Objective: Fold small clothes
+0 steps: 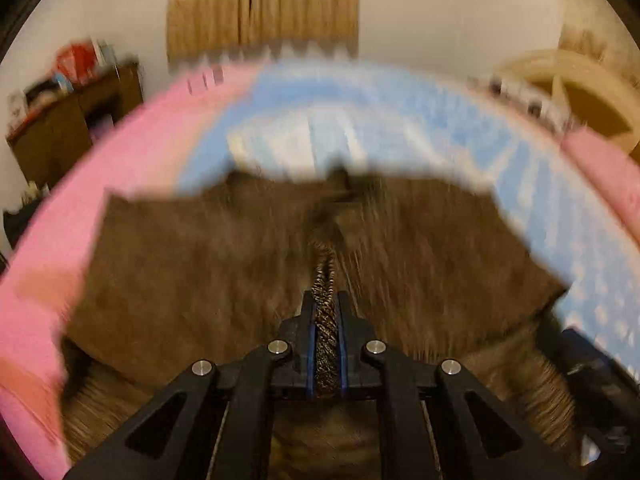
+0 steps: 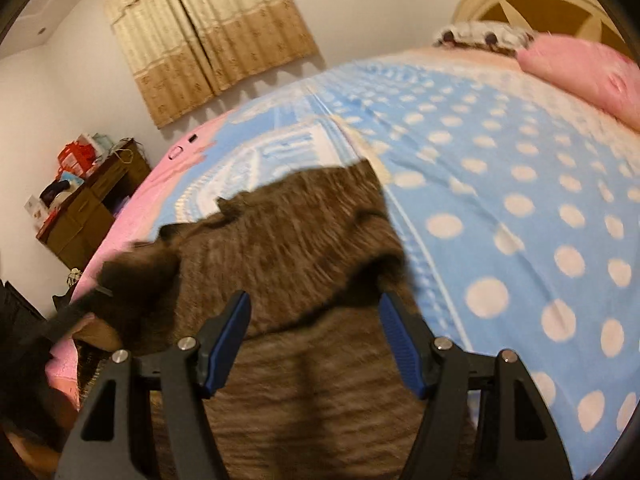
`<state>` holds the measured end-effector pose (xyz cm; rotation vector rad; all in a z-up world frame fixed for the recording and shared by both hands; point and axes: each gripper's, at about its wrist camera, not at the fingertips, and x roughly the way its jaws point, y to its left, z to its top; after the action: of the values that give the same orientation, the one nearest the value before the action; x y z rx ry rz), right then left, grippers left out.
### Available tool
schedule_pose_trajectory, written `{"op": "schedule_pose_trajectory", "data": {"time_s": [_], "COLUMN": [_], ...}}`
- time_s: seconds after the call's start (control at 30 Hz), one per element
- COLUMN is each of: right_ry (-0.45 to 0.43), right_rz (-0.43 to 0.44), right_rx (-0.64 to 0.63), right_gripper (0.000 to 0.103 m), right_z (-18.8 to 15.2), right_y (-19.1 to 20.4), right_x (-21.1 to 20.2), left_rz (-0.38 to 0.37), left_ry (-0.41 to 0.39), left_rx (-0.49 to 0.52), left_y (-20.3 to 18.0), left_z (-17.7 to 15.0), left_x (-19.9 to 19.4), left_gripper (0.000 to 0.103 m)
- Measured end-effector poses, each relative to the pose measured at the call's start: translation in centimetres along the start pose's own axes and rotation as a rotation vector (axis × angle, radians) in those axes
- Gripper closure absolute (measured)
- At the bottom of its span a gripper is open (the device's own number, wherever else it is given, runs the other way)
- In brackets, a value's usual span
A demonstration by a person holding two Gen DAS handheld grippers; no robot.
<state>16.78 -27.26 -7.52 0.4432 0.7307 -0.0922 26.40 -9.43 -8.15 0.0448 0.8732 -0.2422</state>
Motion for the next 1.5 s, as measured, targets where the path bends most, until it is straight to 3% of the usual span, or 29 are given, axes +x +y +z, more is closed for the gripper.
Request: {"op": "schedule_pose_trajectory", "data": {"time_s": [0.03,0.13,0.23,0.27,0.3,0.37,0.43,0.5,0.6,0.67,0.77,0.87,0.93,1.0,1.2,1.3,1.37,1.4,1.47,1.5], "right_ry": [0.013,0.025,0.023,0.025,0.026,0.035,0.049,0.077,0.196,0.239,0.195,0.215,0.225,0.222,0.023,0.009,0.002,0.016,0.071,0.086], "right_rz": [0.009,0.029,0.046,0.062,0.077,0.124,0.158,0.168,0.245,0.227,0.159,0.117,0.063,0.078,0.076,-0.018,-0.200,-0.217,-0.075,-0.015], "right_rx": [0.012,0.023,0.022,0.022,0.019,-0.009,-0.036,-0.049,0.009,0.007,-0.087,-0.170,-0.230,-0.243,-0.408,-0.512,-0.521,-0.490,-0.281,-0.226], "right_gripper": [0.033,0.033,0.028,0.028,0.027,0.021,0.015,0.015,0.015,0.015,0.018,0.044,0.089,0.089,0.090,0.090,0.090,0.086,0.084,0.073], "right_z": [-0.2,-0.6,-0.3,-0.1,0.1,0.8,1.2,1.4,0.6,-0.1,-0.4,-0.2,0.3,0.9,5.1,5.6,5.9,6.2,7.1,7.2], "right_y": [-0.3,-0.9,-0.3,0.1,0.6,2.4,4.1,5.7,7.5,8.7,10.9,12.7,13.3,13.3,14.5,14.5,12.7,11.8,8.6,7.8], "right_x": [0.0,-0.3,-0.4,-0.5,-0.5,-0.3,0.5,1.7,4.8,6.5,7.6,8.9,9.5,9.4,6.5,8.8,11.6,11.9,10.8,10.1], "left_rz": [-0.008,-0.006,-0.070,-0.083,-0.077,-0.034,-0.001,-0.007,-0.008,0.019,0.030,0.064,0.050,0.018,0.012,0.036,0.051,0.053,0.043,0.037], "left_ry": [0.036,-0.018,-0.063,-0.071,-0.074,-0.090,-0.133,-0.101,-0.075,-0.063,-0.077,-0.109,-0.114,-0.125,-0.137,-0.131,-0.127,-0.127,-0.132,-0.134], "left_rx": [0.006,0.052,0.005,-0.031,-0.063,-0.132,-0.196,-0.236,-0.253,-0.254,-0.246,-0.209,-0.211,-0.228,-0.220,-0.195,-0.180,-0.178,-0.185,-0.189], "left_y": [-0.1,0.5,4.0,5.6,6.4,8.9,11.0,12.4,13.6,13.9,13.5,12.6,13.0,13.5,13.5,12.9,12.5,12.5,12.6,12.7], "left_z": [-0.6,-1.4,-2.5,-3.1,-3.5,-4.3,-5.8,-6.5,-7.4,-7.8,-8.4,-8.9,-9.2,-9.4,-9.6,-9.4,-9.4,-9.4,-9.4,-9.4], "left_x": [0.5,-1.8,-5.5,-6.5,-6.9,-7.8,-8.6,-8.1,-7.6,-6.8,-5.8,-5.9,-6.1,-6.2,-6.2,-6.1,-5.9,-5.9,-5.9,-5.9], "left_gripper": [0.095,0.094,0.089,0.078,0.058,0.038,0.038,0.038,0.038,0.038,0.038,0.038,0.035,0.031,0.027,0.025,0.025,0.025,0.024,0.024]}}
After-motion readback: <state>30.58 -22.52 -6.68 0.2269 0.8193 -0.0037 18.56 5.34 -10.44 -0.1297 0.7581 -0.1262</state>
